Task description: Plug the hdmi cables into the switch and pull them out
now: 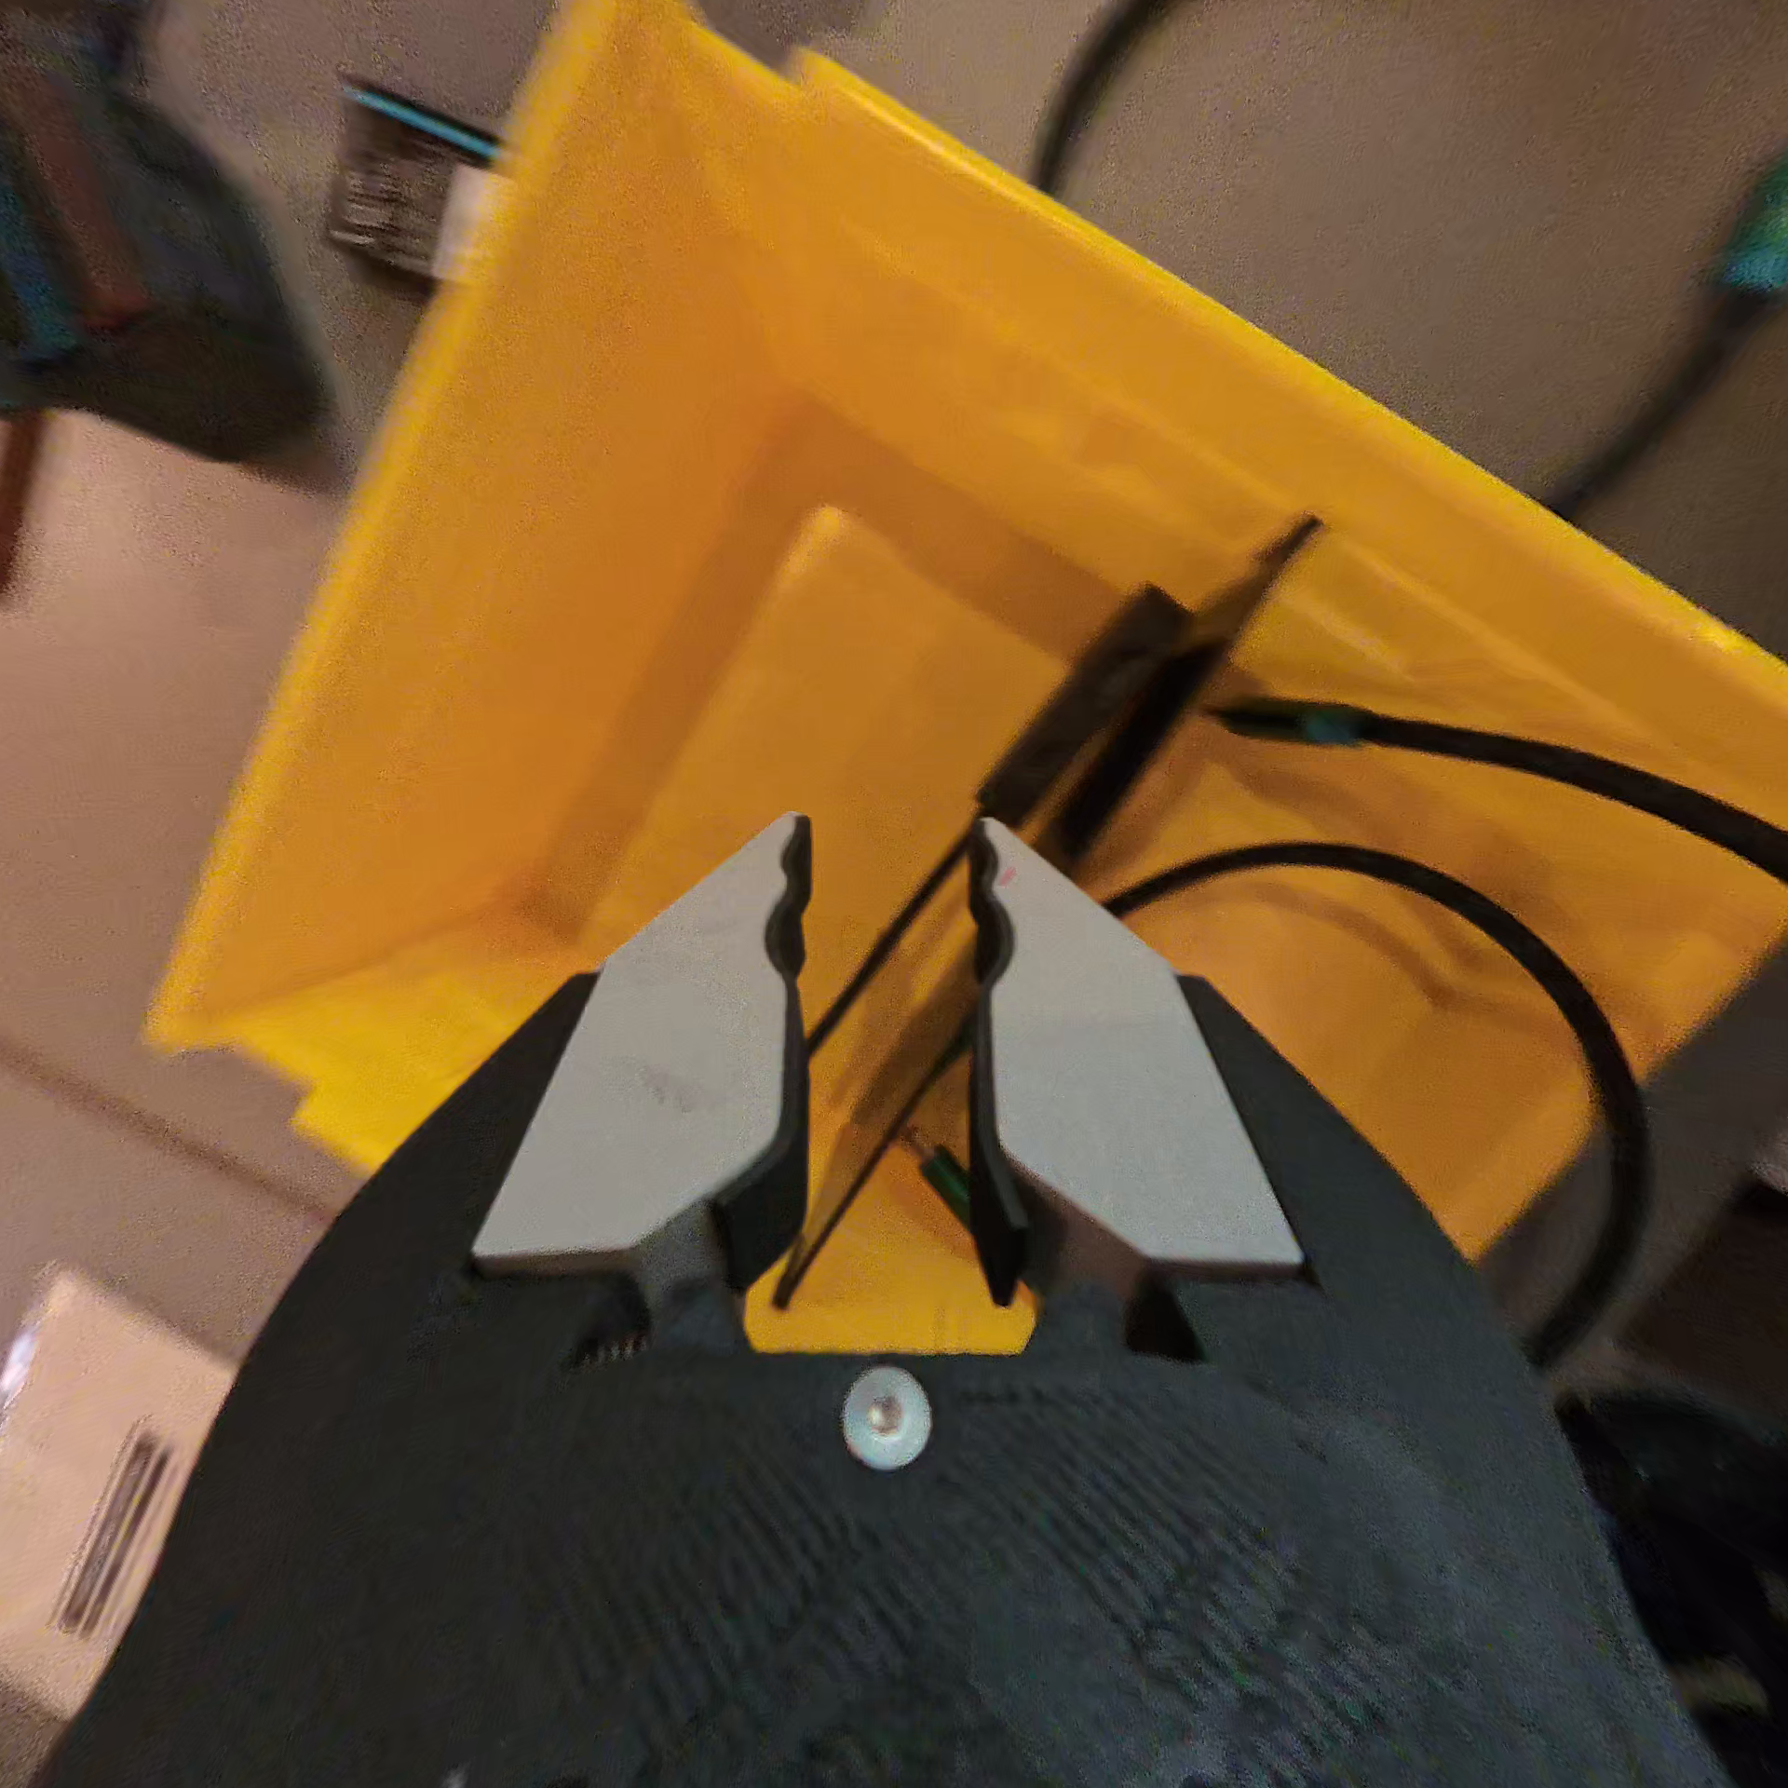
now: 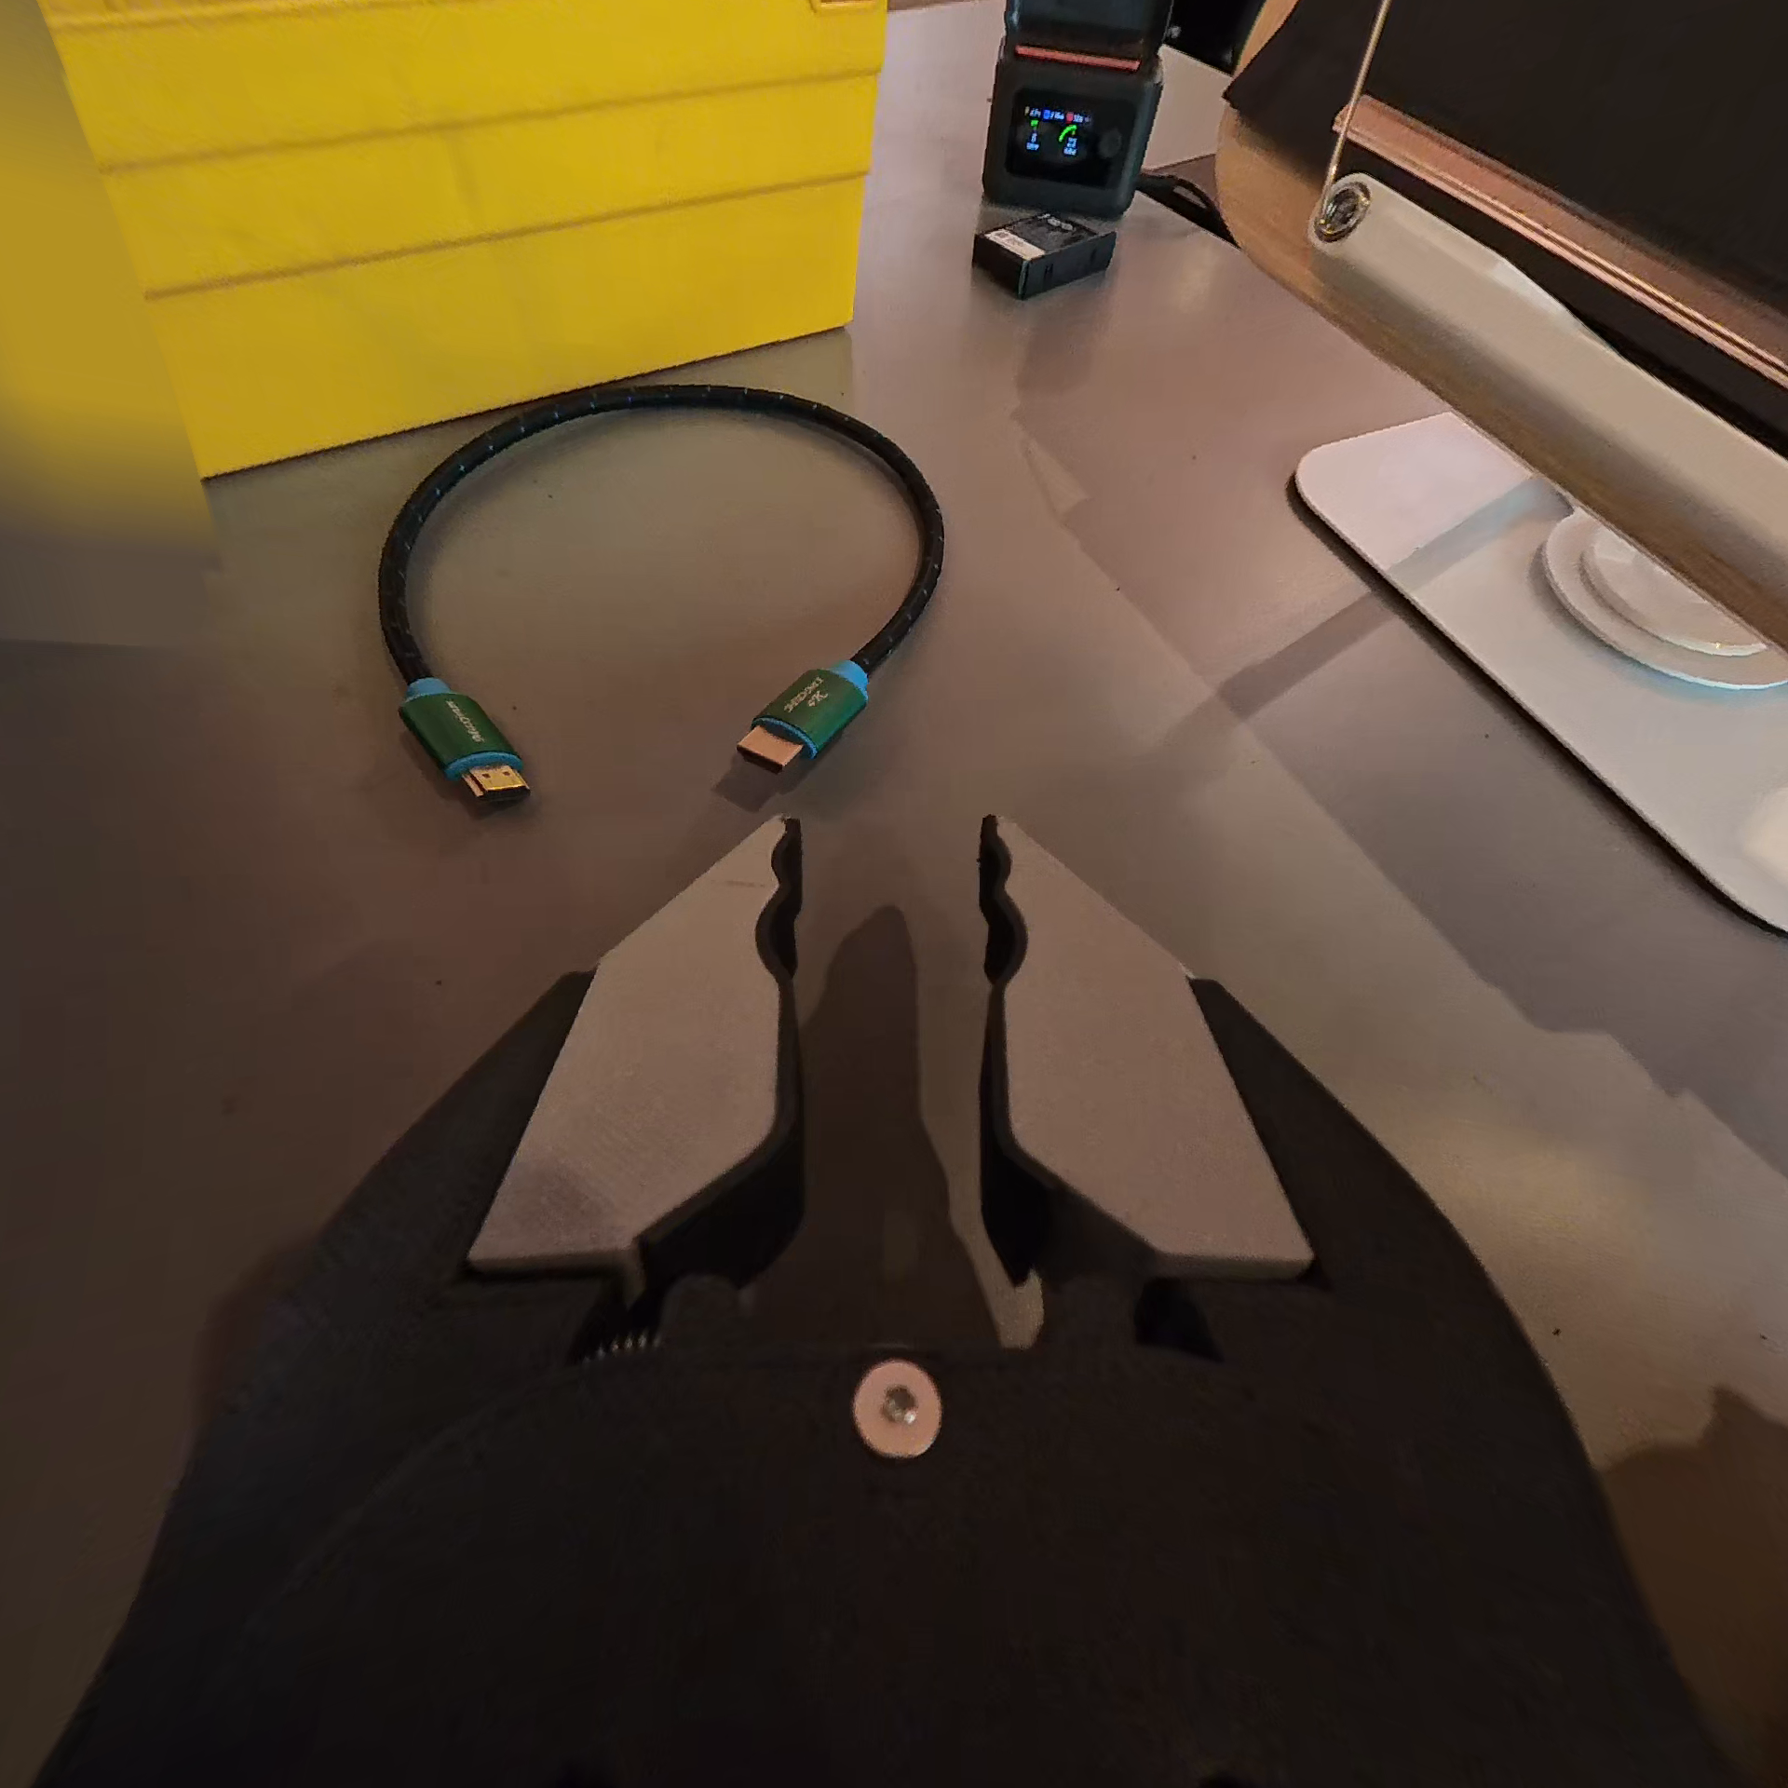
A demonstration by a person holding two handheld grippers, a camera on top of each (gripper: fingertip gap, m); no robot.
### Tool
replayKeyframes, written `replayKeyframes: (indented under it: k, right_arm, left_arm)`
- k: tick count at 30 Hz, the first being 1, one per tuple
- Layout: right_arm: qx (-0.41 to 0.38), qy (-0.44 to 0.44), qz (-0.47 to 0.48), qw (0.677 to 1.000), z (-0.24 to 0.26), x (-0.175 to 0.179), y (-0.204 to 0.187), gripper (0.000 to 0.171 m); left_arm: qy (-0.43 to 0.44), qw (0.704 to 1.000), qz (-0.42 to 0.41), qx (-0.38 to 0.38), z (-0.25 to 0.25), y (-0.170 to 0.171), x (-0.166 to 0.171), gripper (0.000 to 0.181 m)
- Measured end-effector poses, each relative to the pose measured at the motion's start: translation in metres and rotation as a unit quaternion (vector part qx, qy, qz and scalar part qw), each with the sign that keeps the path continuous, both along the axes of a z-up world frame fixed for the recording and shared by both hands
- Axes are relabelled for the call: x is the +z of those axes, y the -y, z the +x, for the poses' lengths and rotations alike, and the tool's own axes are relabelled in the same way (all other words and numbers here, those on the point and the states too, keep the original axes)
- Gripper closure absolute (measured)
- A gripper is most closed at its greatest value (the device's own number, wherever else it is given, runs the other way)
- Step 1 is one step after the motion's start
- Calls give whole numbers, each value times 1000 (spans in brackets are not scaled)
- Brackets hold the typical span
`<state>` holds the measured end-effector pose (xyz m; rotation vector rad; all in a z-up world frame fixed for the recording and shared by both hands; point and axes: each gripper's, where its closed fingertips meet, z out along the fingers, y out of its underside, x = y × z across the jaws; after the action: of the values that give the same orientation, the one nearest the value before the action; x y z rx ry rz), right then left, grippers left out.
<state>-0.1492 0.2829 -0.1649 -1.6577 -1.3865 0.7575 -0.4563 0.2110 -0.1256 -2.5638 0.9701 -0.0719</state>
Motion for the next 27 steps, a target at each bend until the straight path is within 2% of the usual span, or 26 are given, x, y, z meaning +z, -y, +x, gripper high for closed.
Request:
replayKeyframes:
  k: [1,2,3,5,6,10,15,16,20,22,24,27]
  right_arm:
    - [1,3,2,1000,0,-1,1,137]
    - [3,6,4,1000,-1,-1,1,137]
    - [4,8,6,1000,-1,-2,2,137]
    - [4,9,10,1000,-1,-2,2,137]
    - [5,8,10,1000,-1,-2,3,137]
    - [12,2,-4,1000,-4,-1,6,137]
    - [15,3,-1,1000,-4,-1,9,137]
    - [15,3,-1,1000,-3,-1,10,137]
    - [15,-2,1,1000,-2,3,11,137]
    - [15,-8,4,1000,-1,6,12,137]
    - [15,-13,6,1000,0,9,12,137]
    - [17,-18,9,1000,1,13,14,138]
  left_arm:
    - [0,1000,-21,-14,2,8,-8,158]
    - [-13,999,-33,-14,-1,13,-14,173]
    - [-19,999,-38,-14,-2,16,-17,181]
    - [-1,999,-30,-15,0,17,-12,181]
    - [10,1000,-23,-11,1,14,-7,171]
    - [62,997,-29,-35,17,1,5,153]
    - [35,991,-104,-71,30,-6,-19,148]
    - [60,989,-115,-76,39,-8,-18,149]
    - [67,985,-156,-42,36,-19,-25,127]
    - [40,991,-126,-4,20,-35,-24,154]
    - [-2,994,-106,-2,2,-40,-27,155]
    - [19,992,-127,-6,5,-31,-33,150]
